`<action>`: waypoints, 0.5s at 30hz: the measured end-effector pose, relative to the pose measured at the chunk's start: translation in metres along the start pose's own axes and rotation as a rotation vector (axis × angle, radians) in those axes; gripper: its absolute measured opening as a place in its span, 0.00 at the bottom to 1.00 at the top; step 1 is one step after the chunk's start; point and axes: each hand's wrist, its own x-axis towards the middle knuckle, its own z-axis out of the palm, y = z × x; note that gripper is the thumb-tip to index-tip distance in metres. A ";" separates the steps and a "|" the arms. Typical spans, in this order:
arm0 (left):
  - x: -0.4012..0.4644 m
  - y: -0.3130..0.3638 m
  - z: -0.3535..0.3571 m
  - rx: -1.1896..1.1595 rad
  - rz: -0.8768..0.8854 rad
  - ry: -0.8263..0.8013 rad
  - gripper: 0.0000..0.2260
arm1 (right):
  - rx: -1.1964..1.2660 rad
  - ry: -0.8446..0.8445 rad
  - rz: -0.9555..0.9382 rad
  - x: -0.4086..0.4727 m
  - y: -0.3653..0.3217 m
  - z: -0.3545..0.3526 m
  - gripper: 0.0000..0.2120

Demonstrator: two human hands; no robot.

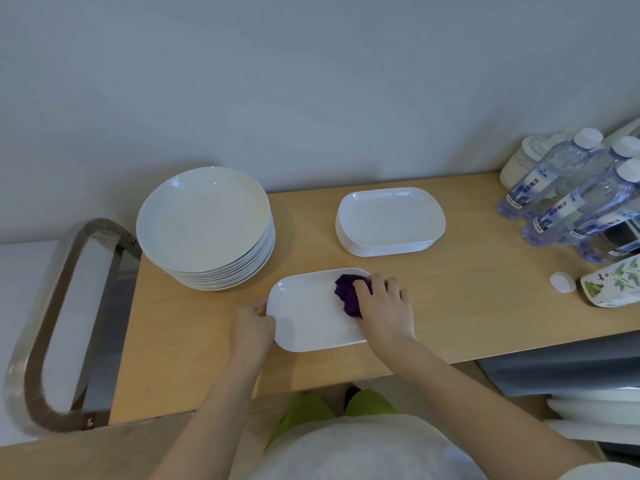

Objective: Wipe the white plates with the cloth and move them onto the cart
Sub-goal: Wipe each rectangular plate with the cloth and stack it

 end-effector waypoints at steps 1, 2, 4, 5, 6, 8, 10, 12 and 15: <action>0.000 0.000 0.000 0.000 0.003 -0.007 0.26 | -0.010 0.031 0.017 0.002 -0.003 0.000 0.16; -0.001 0.001 0.000 0.003 0.007 -0.014 0.26 | -0.006 0.060 0.036 0.005 -0.007 -0.001 0.16; 0.000 0.000 0.000 0.011 0.012 -0.017 0.27 | 0.047 0.039 0.063 0.011 -0.014 -0.001 0.15; 0.000 0.000 -0.001 0.016 0.013 -0.018 0.27 | 0.086 0.010 0.073 0.014 -0.019 0.001 0.14; -0.001 0.000 -0.001 0.021 0.016 -0.020 0.27 | 0.114 -0.003 0.072 0.016 -0.024 0.003 0.15; -0.001 0.000 -0.002 0.024 0.015 -0.024 0.27 | 0.137 0.001 0.032 0.021 -0.032 0.005 0.16; 0.000 0.001 -0.002 0.010 -0.014 -0.026 0.27 | 0.174 -0.017 -0.052 0.022 -0.042 0.005 0.17; 0.000 0.001 -0.003 -0.005 -0.030 -0.036 0.26 | 0.224 -0.030 -0.150 0.020 -0.054 0.003 0.18; 0.000 0.000 -0.003 0.013 0.026 -0.037 0.23 | 0.275 -0.038 -0.273 0.010 -0.069 -0.003 0.20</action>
